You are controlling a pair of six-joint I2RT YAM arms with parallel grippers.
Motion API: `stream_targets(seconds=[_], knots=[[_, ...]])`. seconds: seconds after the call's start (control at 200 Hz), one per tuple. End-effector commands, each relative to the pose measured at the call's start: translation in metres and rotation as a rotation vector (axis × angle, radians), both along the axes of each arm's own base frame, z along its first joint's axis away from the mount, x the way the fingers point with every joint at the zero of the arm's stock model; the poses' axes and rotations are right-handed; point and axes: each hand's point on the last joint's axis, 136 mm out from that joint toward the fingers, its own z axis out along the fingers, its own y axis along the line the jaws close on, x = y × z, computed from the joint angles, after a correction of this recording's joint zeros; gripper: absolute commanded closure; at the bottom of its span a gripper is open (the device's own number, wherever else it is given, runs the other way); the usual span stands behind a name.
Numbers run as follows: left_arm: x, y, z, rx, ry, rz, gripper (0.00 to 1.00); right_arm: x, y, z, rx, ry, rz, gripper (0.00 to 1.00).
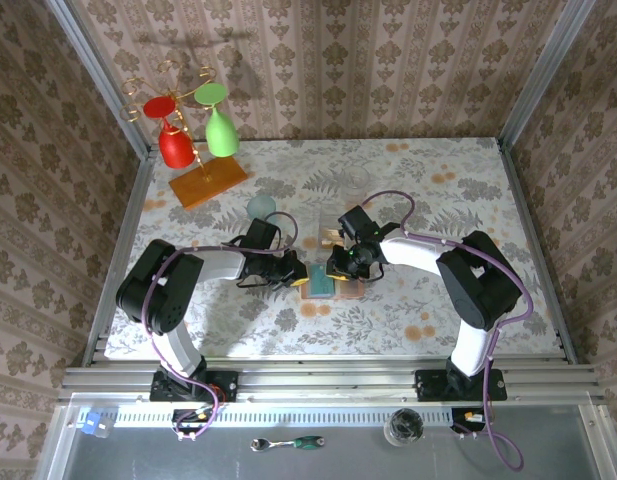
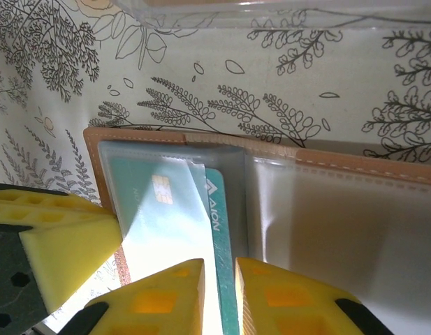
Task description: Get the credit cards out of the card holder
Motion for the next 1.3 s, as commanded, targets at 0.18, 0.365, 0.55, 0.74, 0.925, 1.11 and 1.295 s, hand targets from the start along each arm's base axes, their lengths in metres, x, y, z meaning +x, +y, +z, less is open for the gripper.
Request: stream_targets(seconds=[0.18, 0.365, 0.55, 0.74, 0.925, 1.11, 1.295], knots=[[0.002, 0.002, -0.004, 0.02, 0.004, -0.011, 0.93, 0.003, 0.01, 0.009, 0.051, -0.023, 0.01, 0.86], [0.002, 0.002, -0.005, 0.024, 0.004, -0.013, 0.93, 0.0, 0.005, 0.0, 0.021, -0.003, 0.002, 0.81], [0.003, 0.002, -0.006, 0.025, 0.005, -0.017, 0.93, -0.004, 0.001, -0.009, -0.005, 0.018, 0.001, 0.79], [0.003, 0.002, -0.007, 0.027, 0.009, -0.018, 0.93, -0.002, -0.008, -0.006, -0.05, 0.0, -0.009, 0.79], [0.003, 0.002, -0.007, 0.026, 0.007, -0.018, 0.93, 0.0, -0.013, 0.002, -0.071, -0.028, -0.012, 0.79], [0.005, 0.001, -0.001, 0.018, -0.005, -0.015, 0.93, 0.001, -0.014, 0.01, -0.071, -0.045, -0.015, 0.79], [0.01, 0.001, 0.014, 0.013, -0.037, -0.016, 0.93, 0.003, -0.014, 0.022, -0.054, -0.08, -0.022, 0.79]])
